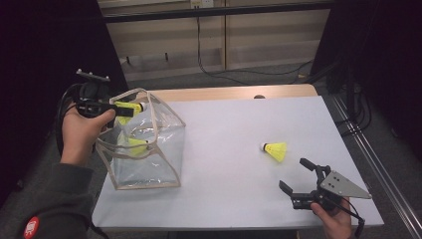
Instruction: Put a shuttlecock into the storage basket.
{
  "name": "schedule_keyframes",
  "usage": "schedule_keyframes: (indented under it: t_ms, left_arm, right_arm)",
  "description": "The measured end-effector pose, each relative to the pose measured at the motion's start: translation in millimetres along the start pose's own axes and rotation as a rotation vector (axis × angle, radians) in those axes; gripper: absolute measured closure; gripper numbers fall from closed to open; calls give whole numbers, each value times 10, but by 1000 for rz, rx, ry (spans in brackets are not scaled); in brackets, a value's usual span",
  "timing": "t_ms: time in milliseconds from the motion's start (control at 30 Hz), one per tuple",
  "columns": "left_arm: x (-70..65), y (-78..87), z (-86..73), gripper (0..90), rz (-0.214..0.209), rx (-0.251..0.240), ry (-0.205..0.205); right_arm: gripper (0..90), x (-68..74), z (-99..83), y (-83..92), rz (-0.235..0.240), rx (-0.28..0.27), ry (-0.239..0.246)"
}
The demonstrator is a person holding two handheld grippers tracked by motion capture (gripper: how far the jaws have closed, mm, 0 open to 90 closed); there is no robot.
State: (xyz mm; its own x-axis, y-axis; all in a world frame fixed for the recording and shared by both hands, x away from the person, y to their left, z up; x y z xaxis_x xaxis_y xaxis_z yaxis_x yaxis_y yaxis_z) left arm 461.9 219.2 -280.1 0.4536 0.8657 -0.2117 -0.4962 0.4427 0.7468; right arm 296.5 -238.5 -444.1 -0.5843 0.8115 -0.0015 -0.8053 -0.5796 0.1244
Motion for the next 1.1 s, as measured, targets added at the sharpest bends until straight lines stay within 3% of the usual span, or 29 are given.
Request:
schedule_keyframes:
  t_ms: [567,700,1100]
  left_arm:
    - [28,-170,-83,884,6,35,3]
    - [29,-202,-86,883,15,28,19]
    - [17,-291,-106,883,21,56,8]
  right_arm:
    - [29,-5,-1,6,1,1,4]
    - [29,0,0,5,2,1,1]
    - [30,0,0,5,1,1,2]
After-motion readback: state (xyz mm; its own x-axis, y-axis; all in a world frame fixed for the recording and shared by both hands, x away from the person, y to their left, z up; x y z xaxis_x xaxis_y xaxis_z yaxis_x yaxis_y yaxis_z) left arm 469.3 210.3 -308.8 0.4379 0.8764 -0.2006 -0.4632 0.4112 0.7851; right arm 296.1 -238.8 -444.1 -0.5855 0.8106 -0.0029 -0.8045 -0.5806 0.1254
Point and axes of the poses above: each handheld gripper's, and its own axes: y roughly backward along the jaws, z roughly out of its top, x roughly to its left, the point moved 7 cm from there along -y, roughly forward along the jaws
